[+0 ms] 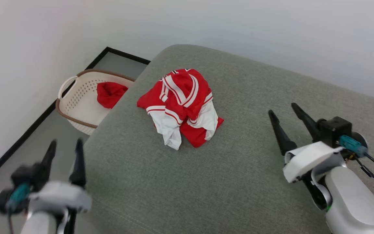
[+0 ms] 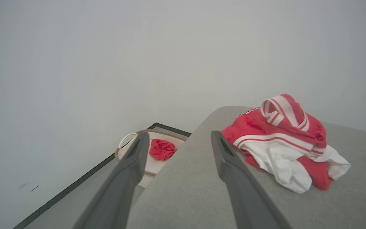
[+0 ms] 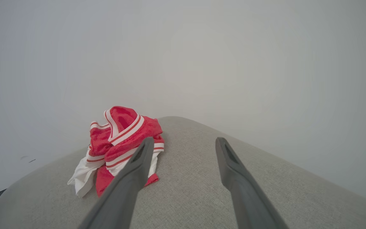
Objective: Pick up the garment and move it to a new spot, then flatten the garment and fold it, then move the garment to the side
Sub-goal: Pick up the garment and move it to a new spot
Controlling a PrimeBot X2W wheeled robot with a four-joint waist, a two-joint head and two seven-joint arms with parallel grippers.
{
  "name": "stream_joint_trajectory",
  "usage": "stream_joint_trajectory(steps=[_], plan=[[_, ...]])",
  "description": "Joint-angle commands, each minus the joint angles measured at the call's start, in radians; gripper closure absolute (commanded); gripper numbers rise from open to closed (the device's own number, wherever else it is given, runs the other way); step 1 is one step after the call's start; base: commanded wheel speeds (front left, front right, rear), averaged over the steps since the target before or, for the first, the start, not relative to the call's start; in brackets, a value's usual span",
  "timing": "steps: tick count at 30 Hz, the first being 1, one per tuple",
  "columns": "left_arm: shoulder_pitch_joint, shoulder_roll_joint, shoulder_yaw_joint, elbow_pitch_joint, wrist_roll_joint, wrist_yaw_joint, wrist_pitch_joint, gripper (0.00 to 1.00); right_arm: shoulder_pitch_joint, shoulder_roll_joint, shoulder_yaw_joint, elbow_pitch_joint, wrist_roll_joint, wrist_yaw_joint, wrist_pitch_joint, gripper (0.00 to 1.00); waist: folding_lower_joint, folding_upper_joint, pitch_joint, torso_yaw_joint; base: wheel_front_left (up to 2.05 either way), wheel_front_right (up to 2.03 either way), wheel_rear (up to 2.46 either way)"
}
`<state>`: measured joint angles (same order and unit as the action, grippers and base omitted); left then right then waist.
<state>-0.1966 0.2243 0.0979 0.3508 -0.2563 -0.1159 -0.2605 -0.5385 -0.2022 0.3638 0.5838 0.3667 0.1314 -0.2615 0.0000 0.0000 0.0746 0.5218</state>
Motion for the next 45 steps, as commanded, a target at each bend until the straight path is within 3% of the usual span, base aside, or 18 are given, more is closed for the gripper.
stream_joint_trajectory(steps=[1,6,14,18,22,25,30,39,45], plan=[[-0.047,0.004,-0.022,0.018,-0.013,-0.009,0.003,0.00,0.023,-0.006,-0.017,-0.014,-0.010,-0.001,-0.005,0.00,0.0000,0.0000,0.005,-0.008,0.00,0.00,0.00],[-0.240,0.065,-0.104,0.139,-0.025,-0.014,0.023,0.00,0.044,0.000,-0.042,-0.059,-0.042,-0.001,-0.005,0.00,0.0000,0.0000,0.038,-0.065,0.00,0.00,0.00],[-0.545,0.125,-0.231,0.395,-0.183,-0.015,0.097,0.00,-0.043,0.022,0.000,-0.078,-0.046,-0.001,-0.005,0.00,0.0000,0.0000,0.138,-0.192,0.00,0.00,0.00],[-0.641,0.149,-0.322,0.505,-0.310,-0.015,0.204,0.00,-0.089,0.034,0.021,-0.081,-0.050,-0.001,-0.005,0.00,0.0000,0.0000,0.170,-0.237,0.00,0.00,0.00],[-0.678,0.185,-0.422,0.576,-0.438,-0.014,0.383,0.00,-0.115,0.050,0.029,-0.084,-0.050,-0.001,-0.005,0.00,0.0000,0.0000,0.184,-0.278,0.00,0.00,0.00],[-0.670,0.214,-0.480,0.579,-0.544,-0.014,0.514,0.00,-0.126,0.065,0.026,-0.091,-0.049,-0.001,-0.005,0.00,0.0000,0.0000,0.193,-0.309,0.00,0.00,0.00],[-0.649,0.269,-0.526,0.531,-0.719,-0.014,0.617,0.00,-0.129,0.075,0.022,-0.105,-0.056,-0.001,-0.005,0.00,0.0000,0.0000,0.227,-0.354,0.00,0.00,0.00],[-0.669,0.329,-0.587,0.496,-0.898,-0.014,0.681,0.00,-0.158,0.083,0.024,-0.142,-0.087,-0.001,-0.005,0.00,0.0000,0.0000,0.329,-0.431,0.00,0.00,0.00],[-0.694,0.331,-0.673,0.540,-0.900,-0.013,0.660,0.00,-0.173,0.087,0.019,-0.169,-0.106,-0.001,-0.005,0.00,0.0000,0.0000,0.384,-0.460,0.00,0.00,0.00]])
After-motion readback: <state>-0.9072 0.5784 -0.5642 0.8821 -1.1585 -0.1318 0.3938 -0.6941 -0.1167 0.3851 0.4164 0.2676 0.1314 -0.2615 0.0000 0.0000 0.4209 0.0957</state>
